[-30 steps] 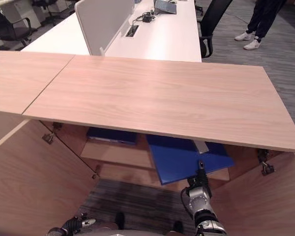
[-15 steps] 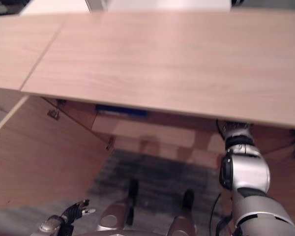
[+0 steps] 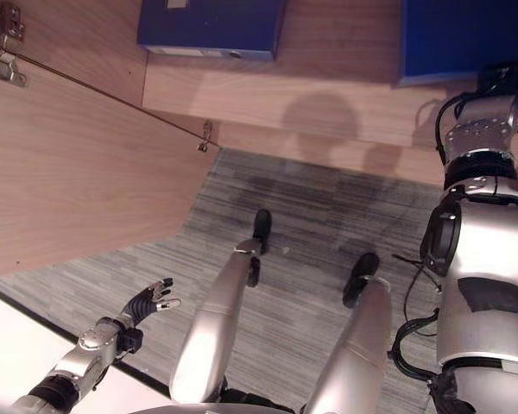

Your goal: Put the empty folder in the office cabinet

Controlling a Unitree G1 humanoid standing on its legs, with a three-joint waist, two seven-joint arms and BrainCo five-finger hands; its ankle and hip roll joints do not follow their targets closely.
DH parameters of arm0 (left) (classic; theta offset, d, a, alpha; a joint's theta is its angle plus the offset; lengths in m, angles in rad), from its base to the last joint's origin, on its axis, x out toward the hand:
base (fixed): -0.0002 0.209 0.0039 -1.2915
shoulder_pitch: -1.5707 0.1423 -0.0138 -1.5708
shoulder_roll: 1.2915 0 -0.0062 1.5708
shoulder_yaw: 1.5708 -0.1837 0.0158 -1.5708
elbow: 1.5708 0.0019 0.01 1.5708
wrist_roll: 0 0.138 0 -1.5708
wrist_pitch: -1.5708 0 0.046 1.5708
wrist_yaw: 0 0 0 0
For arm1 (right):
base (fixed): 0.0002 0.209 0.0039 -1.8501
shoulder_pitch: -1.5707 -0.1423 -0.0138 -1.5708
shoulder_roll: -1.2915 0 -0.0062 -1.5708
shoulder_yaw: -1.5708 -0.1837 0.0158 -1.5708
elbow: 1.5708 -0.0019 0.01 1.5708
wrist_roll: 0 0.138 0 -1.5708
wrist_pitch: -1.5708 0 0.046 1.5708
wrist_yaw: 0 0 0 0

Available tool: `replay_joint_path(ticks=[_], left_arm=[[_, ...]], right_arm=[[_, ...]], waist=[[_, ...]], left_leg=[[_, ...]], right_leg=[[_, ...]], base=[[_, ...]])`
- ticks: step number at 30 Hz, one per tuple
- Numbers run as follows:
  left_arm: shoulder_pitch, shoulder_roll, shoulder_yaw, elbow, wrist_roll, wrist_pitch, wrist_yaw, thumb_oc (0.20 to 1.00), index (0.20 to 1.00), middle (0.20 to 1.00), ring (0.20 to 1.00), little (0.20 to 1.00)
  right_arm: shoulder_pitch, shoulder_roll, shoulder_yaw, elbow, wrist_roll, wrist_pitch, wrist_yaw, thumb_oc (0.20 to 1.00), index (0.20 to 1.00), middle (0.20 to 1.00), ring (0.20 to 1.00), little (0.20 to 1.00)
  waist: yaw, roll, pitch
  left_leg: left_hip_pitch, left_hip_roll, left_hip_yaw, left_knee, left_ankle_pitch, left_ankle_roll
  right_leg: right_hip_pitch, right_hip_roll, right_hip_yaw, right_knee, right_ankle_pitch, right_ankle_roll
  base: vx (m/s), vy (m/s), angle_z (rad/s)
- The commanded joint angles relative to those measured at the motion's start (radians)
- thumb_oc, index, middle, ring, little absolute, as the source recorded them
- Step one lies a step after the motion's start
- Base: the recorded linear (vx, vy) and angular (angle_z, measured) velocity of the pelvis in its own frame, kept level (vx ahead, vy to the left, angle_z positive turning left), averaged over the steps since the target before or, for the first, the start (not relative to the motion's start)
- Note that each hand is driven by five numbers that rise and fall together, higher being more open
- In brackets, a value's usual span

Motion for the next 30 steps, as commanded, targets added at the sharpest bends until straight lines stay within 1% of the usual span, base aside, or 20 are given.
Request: replay_joint_path(ticks=[1,4,7,10,12,13,16,18,21,24,26,30], left_arm=[[0.029,0.024,0.01,0.053,-0.021,-0.011,0.024,1.0,1.0,1.0,1.0,1.0],[0.033,0.027,0.001,0.044,-0.013,-0.01,0.03,1.0,1.0,1.0,1.0,1.0],[0.029,0.027,-0.006,0.029,-0.016,-0.011,0.031,1.0,1.0,1.0,1.0,1.0],[0.027,0.027,-0.015,0.018,-0.012,-0.009,0.033,1.0,1.0,1.0,1.0,1.0],[0.03,0.03,-0.015,0.013,-0.011,-0.01,0.039,1.0,1.0,1.0,1.0,1.0],[0.03,0.034,-0.017,0.014,-0.008,-0.012,0.046,1.0,1.0,1.0,1.0,1.0],[0.028,0.037,-0.018,0.024,-0.002,-0.014,0.056,1.0,1.0,1.0,1.0,1.0],[0.021,0.043,-0.035,0.035,0.011,-0.018,0.065,1.0,1.0,1.0,1.0,1.0],[0.004,0.045,-0.043,0.037,0.016,-0.022,0.074,1.0,1.0,1.0,1.0,1.0],[-0.004,0.048,-0.049,0.032,0.014,-0.028,0.08,1.0,1.0,1.0,1.0,1.0],[-0.014,0.053,-0.062,0.032,0.021,-0.029,0.088,1.0,1.0,1.0,1.0,1.0],[-0.012,0.052,-0.076,0.04,0.028,-0.031,0.107,1.0,1.0,1.0,1.0,1.0]], right_arm=[[0.12,-0.014,-0.015,0.001,0.061,-0.015,-0.03,0.2,0.2,0.2,0.2,0.2],[0.1,0.0,-0.004,-0.004,0.081,-0.031,-0.043,0.2,0.2,0.2,0.2,0.2],[0.085,0.018,0.003,-0.01,0.095,-0.042,-0.052,0.2,0.2,0.2,0.2,0.2],[0.064,0.035,0.007,-0.03,0.112,-0.059,-0.062,0.2,0.2,0.2,0.2,0.2],[0.039,0.04,0.011,-0.043,0.113,-0.079,-0.084,0.2,0.2,0.2,0.2,0.2],[0.01,0.044,0.011,-0.055,0.126,-0.1,-0.099,0.2,0.2,0.2,0.2,0.2],[-0.033,0.045,0.024,-0.089,0.112,-0.13,-0.136,0.2,0.2,0.2,0.2,0.2],[-0.065,0.049,0.05,-0.107,0.086,-0.141,-0.169,0.2,0.2,0.2,0.2,0.2],[-0.077,0.039,0.06,-0.092,0.071,-0.139,-0.199,0.2,0.2,0.2,0.2,0.2],[-0.091,0.024,0.073,-0.072,0.058,-0.123,-0.215,0.2,0.2,0.2,0.2,0.2],[-0.106,0.009,0.094,-0.029,0.047,-0.099,-0.245,0.2,0.2,0.2,0.2,0.2],[-0.128,-0.001,0.118,0.01,0.025,-0.081,-0.287,0.2,0.2,0.2,0.2,0.2]], waist=[[0.004,0.005,-0.075],[0.006,-0.002,-0.083],[0.007,-0.007,-0.089],[0.008,-0.011,-0.094],[0.012,-0.013,-0.099],[0.015,-0.013,-0.104],[0.017,-0.02,-0.115],[0.016,-0.03,-0.12],[0.015,-0.033,-0.117],[0.015,-0.033,-0.116],[0.012,-0.036,-0.116],[0.011,-0.043,-0.119]], left_leg=[[-0.07,0.012,-0.068,0.108,-0.197,-0.006],[-0.119,0.004,-0.069,0.125,-0.203,-0.002],[-0.134,0.002,-0.072,0.122,-0.202,0.0],[-0.134,-0.002,-0.074,0.104,-0.196,0.0],[-0.123,-0.005,-0.077,0.075,-0.188,-0.001],[-0.119,-0.007,-0.081,0.063,-0.185,-0.003],[-0.105,-0.007,-0.091,0.033,-0.179,-0.006],[-0.092,-0.011,-0.1,0.011,-0.174,-0.009],[-0.08,-0.014,-0.103,-0.017,-0.165,-0.012],[-0.075,-0.017,-0.105,-0.039,-0.157,-0.013],[-0.071,-0.019,-0.107,-0.059,-0.149,-0.014],[-0.068,-0.021,-0.108,-0.07,-0.143,-0.014]], right_leg=[[0.008,-0.028,0.053,-0.071,-0.044,0.105],[-0.045,-0.023,0.06,-0.041,-0.054,0.101],[-0.06,-0.02,0.057,-0.037,-0.056,0.1],[-0.058,-0.015,0.054,-0.047,-0.054,0.1],[-0.044,-0.012,0.048,-0.066,-0.055,0.101],[-0.039,-0.009,0.045,-0.072,-0.056,0.101],[-0.016,-0.007,0.033,-0.094,-0.055,0.105],[0.003,-0.005,0.026,-0.112,-0.051,0.109],[0.018,-0.004,0.017,-0.132,-0.049,0.111],[0.023,-0.005,0.013,-0.142,-0.047,0.114],[0.027,-0.006,0.011,-0.157,-0.044,0.115],[0.031,-0.003,0.009,-0.165,-0.042,0.113]], base=[[0.04,-0.055,0.14],[0.04,-0.044,0.08],[0.01,-0.024,0.02],[0.02,-0.045,0.03],[0.03,-0.04,0.07],[0.04,-0.033,0.09],[0.04,-0.042,0.07],[0.05,-0.054,0.08],[0.02,-0.019,0.1],[0.01,-0.012,0.05],[0.02,-0.02,0.06],[0.01,-0.005,0.02]])
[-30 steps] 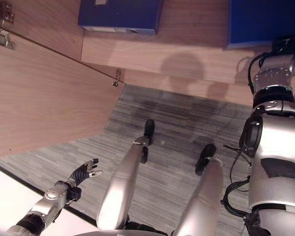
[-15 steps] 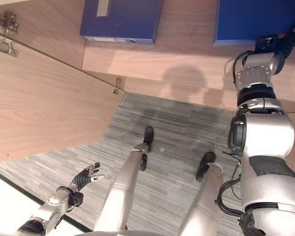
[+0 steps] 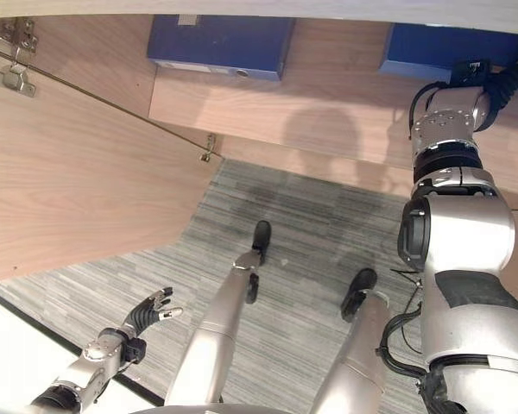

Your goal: Put the empty folder in the office cabinet

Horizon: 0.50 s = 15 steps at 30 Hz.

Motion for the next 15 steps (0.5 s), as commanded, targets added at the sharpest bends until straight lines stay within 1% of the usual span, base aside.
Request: replay_joint_path(ticks=[1,2,4,6,10,15], left_arm=[[-0.035,0.051,-0.007,0.056,0.028,-0.021,0.027,1.0,1.0,1.0,1.0,1.0],[-0.036,0.05,-0.007,0.056,0.028,-0.021,0.028,1.0,1.0,1.0,1.0,1.0],[-0.045,0.051,-0.019,0.073,0.038,-0.017,0.048,1.0,1.0,1.0,1.0,1.0],[-0.05,0.048,-0.025,0.08,0.037,-0.016,0.054,1.0,1.0,1.0,1.0,1.0],[-0.057,0.038,-0.032,0.085,0.031,-0.015,0.067,1.0,1.0,1.0,1.0,1.0],[-0.059,0.035,-0.04,0.076,0.026,-0.014,0.079,1.0,1.0,1.0,1.0,1.0]], right_arm=[[-0.093,-0.102,0.072,-0.008,-0.092,0.029,-0.034,0.2,0.2,0.2,0.2,0.2],[-0.095,-0.103,0.073,-0.006,-0.093,0.031,-0.035,0.2,0.2,0.2,0.2,0.2],[-0.098,-0.106,0.097,0.071,-0.126,0.092,-0.067,0.2,0.2,0.2,0.2,0.2],[-0.098,-0.097,0.108,0.094,-0.14,0.118,-0.073,0.2,0.2,0.2,0.2,0.2],[-0.096,-0.076,0.124,0.113,-0.165,0.145,-0.088,0.2,0.2,0.2,0.2,0.2],[-0.091,-0.066,0.135,0.128,-0.185,0.165,-0.101,0.2,0.2,0.2,0.2,0.2]], waist=[[0.019,0.007,0.049],[0.019,0.007,0.049],[0.012,0.002,0.054],[0.01,-0.002,0.059],[0.003,-0.009,0.066],[-0.004,-0.006,0.074]], left_leg=[[0.013,0.021,-0.053,0.023,-0.197,-0.02],[0.013,0.021,-0.053,0.024,-0.197,-0.02],[0.011,0.02,-0.052,0.02,-0.195,-0.019],[0.01,0.02,-0.051,0.017,-0.192,-0.018],[0.012,0.021,-0.046,0.008,-0.188,-0.018],[0.016,0.02,-0.044,-0.001,-0.182,-0.018]], right_leg=[[0.102,0.024,0.055,-0.142,-0.036,0.102],[0.102,0.024,0.055,-0.142,-0.036,0.102],[0.1,0.027,0.056,-0.144,-0.033,0.101],[0.101,0.029,0.056,-0.147,-0.03,0.1],[0.102,0.032,0.054,-0.158,-0.024,0.098],[0.103,0.035,0.057,-0.16,-0.022,0.095]], base=[[0.0,0.0,0.0],[0.0,0.0,0.0],[0.0,0.0,0.0],[0.0,0.0,0.0],[0.0,0.0,0.0],[0.0,0.0,0.0]])
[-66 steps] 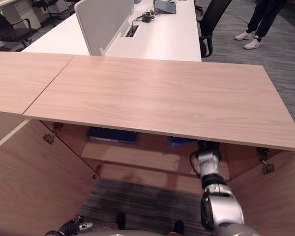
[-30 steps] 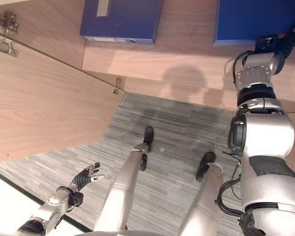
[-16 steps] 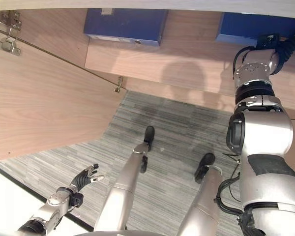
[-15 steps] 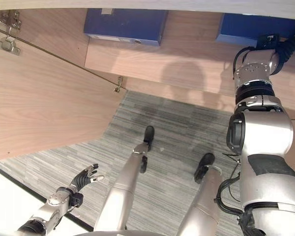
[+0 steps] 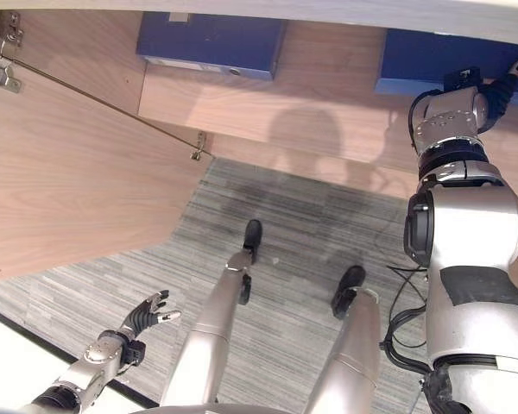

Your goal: Put the empty folder in the office cabinet

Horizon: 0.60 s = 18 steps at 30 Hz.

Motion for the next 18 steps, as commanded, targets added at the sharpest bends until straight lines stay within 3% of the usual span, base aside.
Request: replay_joint_path(ticks=[1,4,5,6,18], left_arm=[[-0.05,0.031,0.003,0.042,0.012,-0.008,0.029,1.0,1.0,1.0,1.0,1.0],[-0.049,0.032,0.002,0.036,0.012,-0.008,0.028,1.0,1.0,1.0,1.0,1.0],[-0.048,0.032,0.0,0.032,0.01,-0.008,0.027,1.0,1.0,1.0,1.0,1.0],[-0.053,0.034,-0.005,0.026,0.008,-0.003,0.019,1.0,1.0,1.0,1.0,1.0],[-0.07,0.017,-0.011,0.037,0.007,0.013,0.017,1.0,1.0,1.0,1.0,1.0]], right_arm=[[-0.044,-0.046,0.07,0.026,-0.074,0.043,-0.002,0.2,0.2,0.2,0.2,0.2],[-0.042,-0.039,0.07,0.024,-0.073,0.045,-0.002,0.2,0.2,0.2,0.2,0.2],[-0.04,-0.035,0.071,0.017,-0.066,0.044,0.003,0.338,0.338,0.338,0.338,0.338],[-0.039,-0.043,0.059,0.018,-0.015,0.041,0.021,1.0,1.0,1.0,1.0,1.0],[-0.01,-0.041,0.031,0.064,0.009,0.076,0.027,1.0,1.0,1.0,1.0,1.0]], waist=[[0.029,0.018,0.075],[0.03,0.019,0.078],[0.029,0.019,0.081],[0.029,0.02,0.084],[0.029,0.017,0.089]], left_leg=[[0.016,0.021,-0.038,0.015,-0.193,-0.015],[0.018,0.022,-0.033,0.01,-0.191,-0.016],[0.019,0.023,-0.032,0.004,-0.188,-0.015],[0.028,0.022,-0.031,-0.018,-0.18,-0.017],[0.069,0.022,-0.036,-0.059,-0.163,-0.018]], right_leg=[[0.101,0.033,0.066,-0.152,-0.024,0.098],[0.101,0.034,0.066,-0.155,-0.024,0.099],[0.102,0.034,0.068,-0.159,-0.021,0.1],[0.111,0.036,0.065,-0.174,-0.018,0.101],[0.152,0.044,0.054,-0.206,-0.01,0.105]], base=[[0.0,0.0,0.0],[-0.01,-0.001,-0.02],[-0.04,-0.022,-0.02],[-0.04,-0.022,-0.01],[0.0,-0.005,0.0]])
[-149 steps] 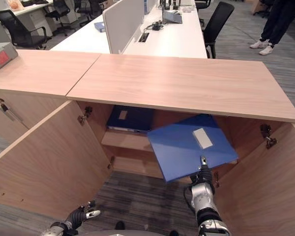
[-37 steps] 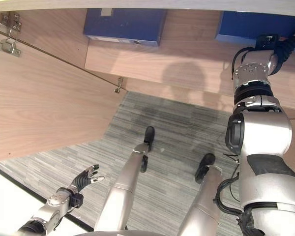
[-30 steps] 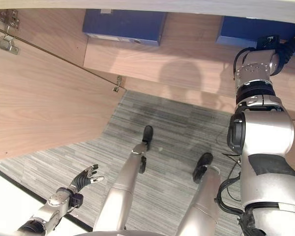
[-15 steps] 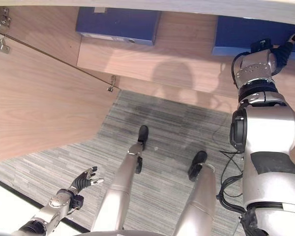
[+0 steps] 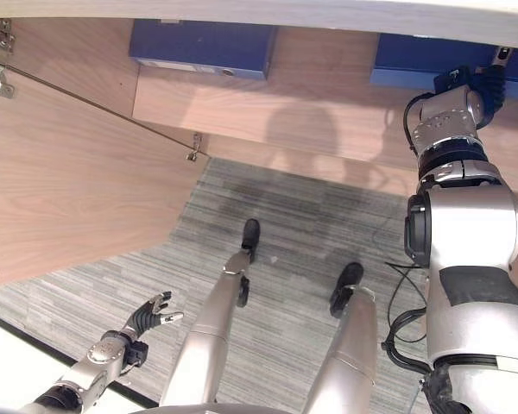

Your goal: Put the empty folder in the office cabinet

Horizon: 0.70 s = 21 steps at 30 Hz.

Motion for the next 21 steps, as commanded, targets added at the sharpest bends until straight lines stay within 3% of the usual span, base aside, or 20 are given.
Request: replay_joint_path(ticks=[1,14,15,16,17,20,21], left_arm=[[-0.066,0.017,0.0,0.045,0.01,0.004,0.001,1.0,1.0,1.0,1.0,1.0],[-0.058,0.024,-0.027,0.017,-0.016,0.0,-0.009,1.0,1.0,1.0,1.0,1.0],[-0.073,-0.007,-0.012,0.011,-0.026,0.006,-0.01,1.0,1.0,1.0,1.0,1.0],[-0.063,0.003,-0.024,0.012,-0.026,0.005,-0.011,1.0,1.0,1.0,1.0,1.0],[-0.074,0.011,0.017,-0.005,-0.045,0.013,-0.039,1.0,1.0,1.0,1.0,1.0],[-0.088,0.021,0.038,0.009,-0.047,0.019,-0.056,1.0,1.0,1.0,1.0,1.0],[-0.103,0.008,0.053,0.015,-0.047,0.02,-0.067,1.0,1.0,1.0,1.0,1.0]], right_arm=[[0.013,-0.029,-0.032,0.07,0.047,0.045,-0.03,1.0,1.0,1.0,1.0,1.0],[0.068,-0.049,0.005,0.138,-0.079,0.155,-0.096,1.0,1.0,1.0,1.0,1.0],[0.278,-0.017,-0.054,0.114,-0.073,0.14,-0.11,1.0,1.0,1.0,1.0,1.0],[0.33,-0.004,-0.082,0.073,-0.078,0.132,-0.124,1.0,1.0,1.0,1.0,1.0],[0.459,-0.055,-0.173,0.101,-0.078,0.181,-0.042,1.0,1.0,1.0,1.0,1.0],[0.495,-0.079,-0.191,0.131,-0.051,0.193,0.011,1.0,1.0,1.0,1.0,1.0],[0.575,-0.032,-0.236,0.129,-0.016,0.179,0.041,1.0,1.0,1.0,1.0,1.0]], waist=[[0.037,0.021,0.085],[0.064,0.015,0.083],[0.039,0.026,0.122],[0.041,0.015,0.101],[0.035,0.017,0.117],[0.041,0.012,0.114],[0.031,0.013,0.121]], left_leg=[[0.041,0.02,-0.046,0.007,-0.194,-0.022],[0.118,0.013,-0.066,-0.1,-0.15,-0.03],[0.11,0.017,-0.06,-0.102,-0.117,-0.026],[0.124,0.016,-0.065,-0.108,-0.137,-0.028],[0.119,0.018,-0.066,-0.114,-0.107,-0.026],[0.118,0.019,-0.073,-0.116,-0.106,-0.029],[0.118,0.022,-0.077,-0.115,-0.107,-0.032]], right_leg=[[0.154,0.043,0.043,-0.179,-0.025,0.102],[0.241,0.038,0.008,-0.263,0.004,0.116],[0.235,0.042,-0.001,-0.271,0.034,0.113],[0.251,0.043,0.005,-0.273,0.011,0.117],[0.249,0.042,-0.008,-0.284,0.038,0.111],[0.254,0.042,-0.014,-0.288,0.036,0.112],[0.256,0.044,-0.014,-0.289,0.032,0.111]], base=[[0.01,-0.034,-0.01],[0.0,-0.012,0.03],[0.0,-0.008,0.03],[-0.1,0.035,0.1],[-0.02,0.008,0.13],[-0.02,-0.02,0.1],[0.01,-0.033,-0.01]])
